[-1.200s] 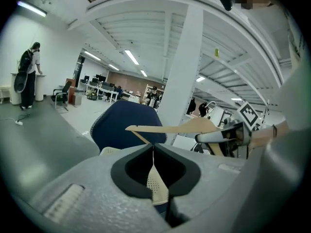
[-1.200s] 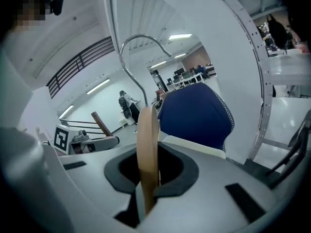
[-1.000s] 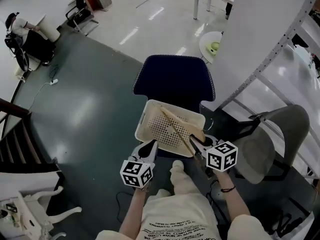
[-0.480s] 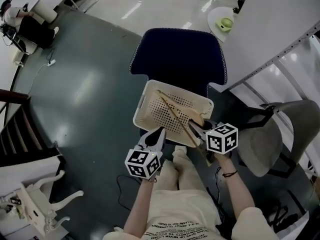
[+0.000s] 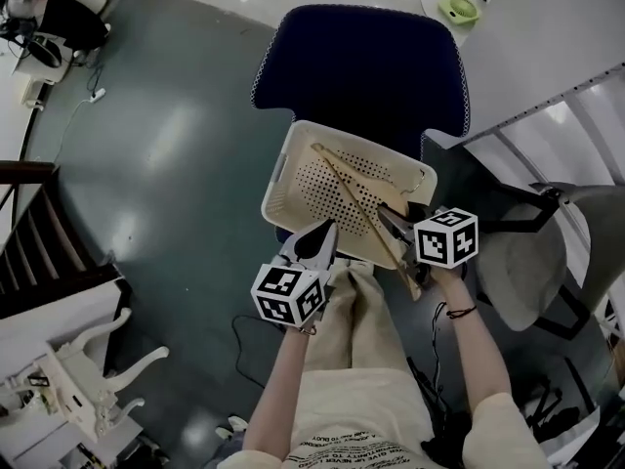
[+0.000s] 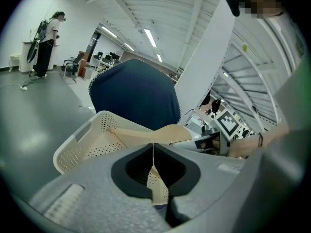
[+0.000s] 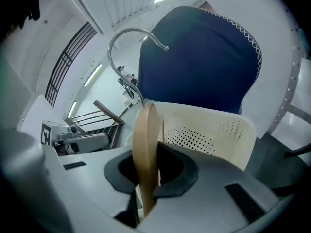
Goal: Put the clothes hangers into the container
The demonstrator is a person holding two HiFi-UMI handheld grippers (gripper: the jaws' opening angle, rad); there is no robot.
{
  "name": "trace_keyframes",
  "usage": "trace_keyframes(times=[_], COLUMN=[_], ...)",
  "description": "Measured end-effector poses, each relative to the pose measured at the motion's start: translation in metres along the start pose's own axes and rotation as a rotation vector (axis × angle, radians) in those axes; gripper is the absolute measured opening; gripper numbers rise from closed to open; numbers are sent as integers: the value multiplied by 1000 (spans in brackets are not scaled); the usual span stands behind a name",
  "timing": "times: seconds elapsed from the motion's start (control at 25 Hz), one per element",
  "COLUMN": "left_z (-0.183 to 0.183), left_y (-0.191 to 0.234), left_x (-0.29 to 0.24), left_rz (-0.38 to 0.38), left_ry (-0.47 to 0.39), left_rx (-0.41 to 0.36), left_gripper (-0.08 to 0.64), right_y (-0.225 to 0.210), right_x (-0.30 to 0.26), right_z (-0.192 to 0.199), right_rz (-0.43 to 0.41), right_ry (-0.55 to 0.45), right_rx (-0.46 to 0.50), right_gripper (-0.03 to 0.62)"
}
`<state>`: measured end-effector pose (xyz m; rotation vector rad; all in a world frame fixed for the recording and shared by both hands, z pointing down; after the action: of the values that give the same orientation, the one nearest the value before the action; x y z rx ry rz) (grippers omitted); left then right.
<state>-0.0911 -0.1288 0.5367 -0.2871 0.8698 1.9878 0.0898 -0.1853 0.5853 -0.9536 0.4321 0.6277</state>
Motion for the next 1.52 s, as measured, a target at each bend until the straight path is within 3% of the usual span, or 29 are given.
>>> trace_keyframes(times=[1.12,1.52], left_z=[30,32], left_y=[14,11], left_x=[-46,-52], left_rz=[39,39], left_ry=[56,51], left_rx=[57,66], left_gripper=[23,23], right_y=[-40,-50], right_x=[-50,-62], right_z=[-9,-7], right_rz=[-43,33], right_ry=[-3,17], right_rx=[-123,-153], right_gripper=[37,38])
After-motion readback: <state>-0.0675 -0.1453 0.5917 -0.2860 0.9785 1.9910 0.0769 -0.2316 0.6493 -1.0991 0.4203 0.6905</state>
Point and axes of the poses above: the fingertips, and each gripper's own axes: x backward along the fingers, y to its left, z out of its underside, the point moved 7 cm from there along x, backward along the fingers, and after that the axes turned 2 degrees about z, right-handed, at the moved point
